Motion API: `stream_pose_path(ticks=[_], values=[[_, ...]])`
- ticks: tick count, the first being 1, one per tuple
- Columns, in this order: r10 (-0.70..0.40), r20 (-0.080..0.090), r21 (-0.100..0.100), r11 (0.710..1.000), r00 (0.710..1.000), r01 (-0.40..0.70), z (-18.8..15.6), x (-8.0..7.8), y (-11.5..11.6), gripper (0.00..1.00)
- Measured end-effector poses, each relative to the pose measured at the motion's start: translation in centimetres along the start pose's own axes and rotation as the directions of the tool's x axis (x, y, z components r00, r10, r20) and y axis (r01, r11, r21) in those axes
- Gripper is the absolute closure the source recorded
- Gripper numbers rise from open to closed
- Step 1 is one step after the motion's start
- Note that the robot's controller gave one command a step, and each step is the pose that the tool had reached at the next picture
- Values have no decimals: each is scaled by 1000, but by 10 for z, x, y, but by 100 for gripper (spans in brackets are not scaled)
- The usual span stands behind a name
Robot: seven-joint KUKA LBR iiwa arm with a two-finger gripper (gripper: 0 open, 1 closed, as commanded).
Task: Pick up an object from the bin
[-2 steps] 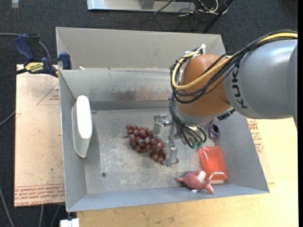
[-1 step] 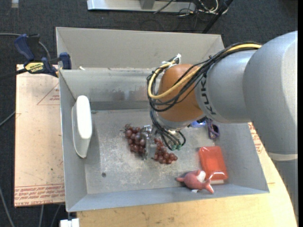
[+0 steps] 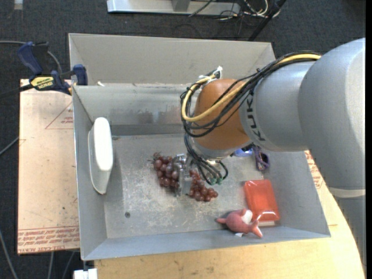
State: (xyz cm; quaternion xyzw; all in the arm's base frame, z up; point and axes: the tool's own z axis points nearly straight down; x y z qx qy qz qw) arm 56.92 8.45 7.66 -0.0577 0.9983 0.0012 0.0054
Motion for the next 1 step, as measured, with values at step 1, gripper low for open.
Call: stream_pose_path(ticks=[1], values=[[28,2,0,1000,1000,-28,-126,-2,-16,100]])
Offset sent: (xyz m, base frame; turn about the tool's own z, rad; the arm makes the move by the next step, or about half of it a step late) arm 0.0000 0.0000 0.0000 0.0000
